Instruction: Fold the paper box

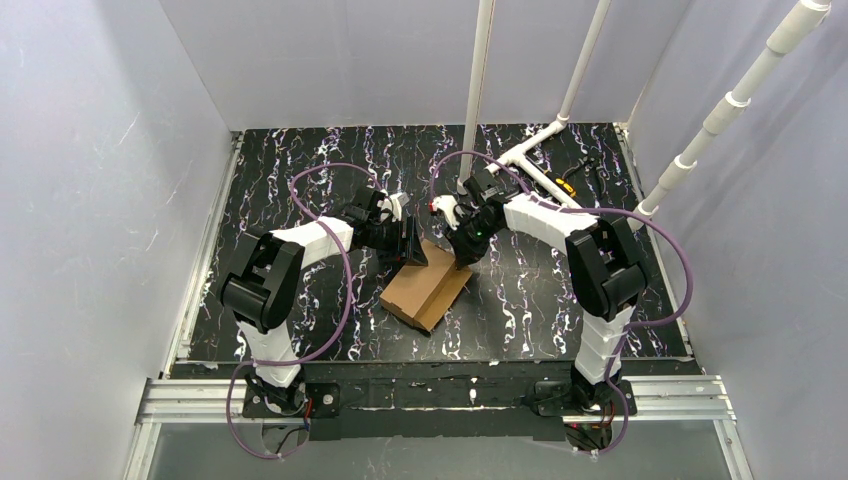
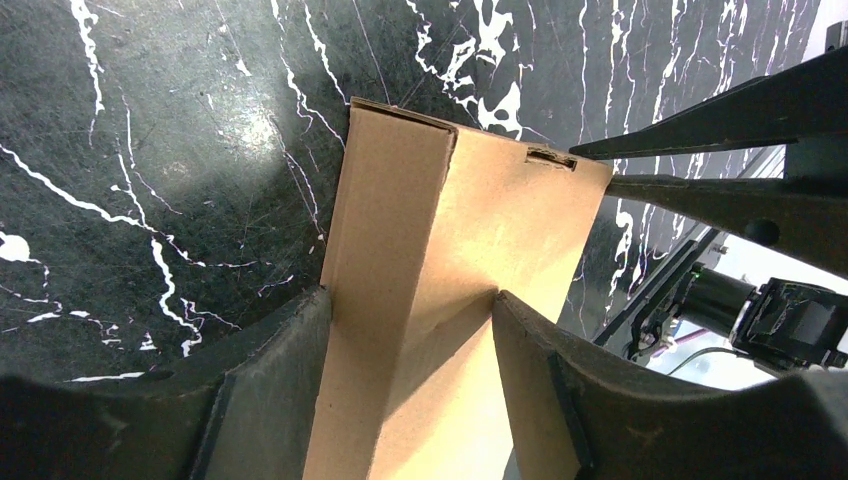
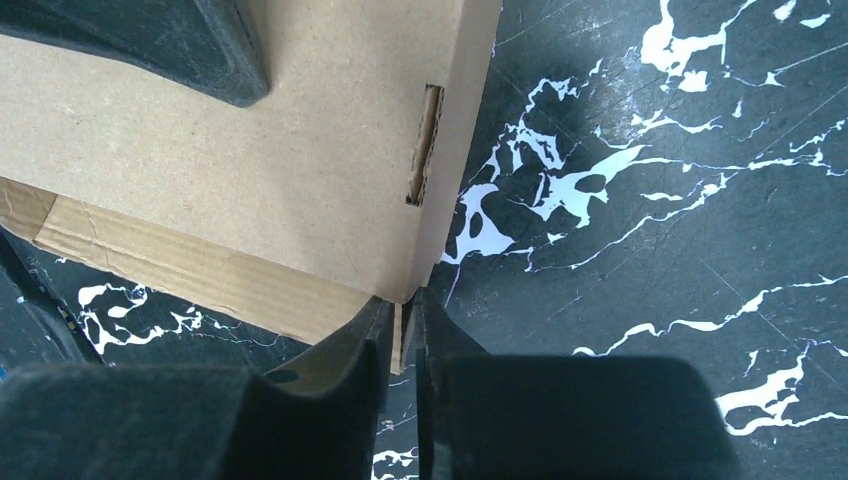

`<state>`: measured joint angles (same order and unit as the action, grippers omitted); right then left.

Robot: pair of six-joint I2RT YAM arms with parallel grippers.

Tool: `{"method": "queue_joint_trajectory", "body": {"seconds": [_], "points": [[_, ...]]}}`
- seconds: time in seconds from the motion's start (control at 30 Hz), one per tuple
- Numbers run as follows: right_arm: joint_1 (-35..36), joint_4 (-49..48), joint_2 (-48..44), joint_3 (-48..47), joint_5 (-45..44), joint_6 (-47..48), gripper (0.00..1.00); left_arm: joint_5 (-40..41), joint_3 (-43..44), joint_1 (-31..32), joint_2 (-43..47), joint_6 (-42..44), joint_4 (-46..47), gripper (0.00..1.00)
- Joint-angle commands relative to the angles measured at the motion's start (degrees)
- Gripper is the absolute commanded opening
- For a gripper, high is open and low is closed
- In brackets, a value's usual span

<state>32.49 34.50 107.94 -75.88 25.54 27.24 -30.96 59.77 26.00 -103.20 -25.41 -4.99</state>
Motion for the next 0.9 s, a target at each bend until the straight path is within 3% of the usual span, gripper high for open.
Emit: {"method": "queue_joint_trajectory", "body": {"seconds": [0.0,0.33,0.6,0.67,0.87], "points": [[0.5,-2.2,-4.1,-0.1,2.9,0.3,0.23,3.6,0.3,0.4,-0.8,0.4,-3.5,0.58],[-0.5,-3.4,-9.0,3.8,3.5,1.3,0.35,3.5,0.7,0.1,-0.6,0.2,-3.7,0.58],[-5.0,-4.9,-12.4,6.9,8.6,0.0,0.35,3.2,0.5,0.0,-0.5,0.1,-3.7,0.58],[-7.6,-8.6,-14.3,9.9,10.9,-2.9,0.31,3.1,0.6,0.1,-0.5,0.1,-3.5,0.58],[-10.7,-26.7,-21.5,24.6,8.7,-19.6,0.01,2.7,0.5,0.0,-0.7,0.0,-3.4,0.58]]}}
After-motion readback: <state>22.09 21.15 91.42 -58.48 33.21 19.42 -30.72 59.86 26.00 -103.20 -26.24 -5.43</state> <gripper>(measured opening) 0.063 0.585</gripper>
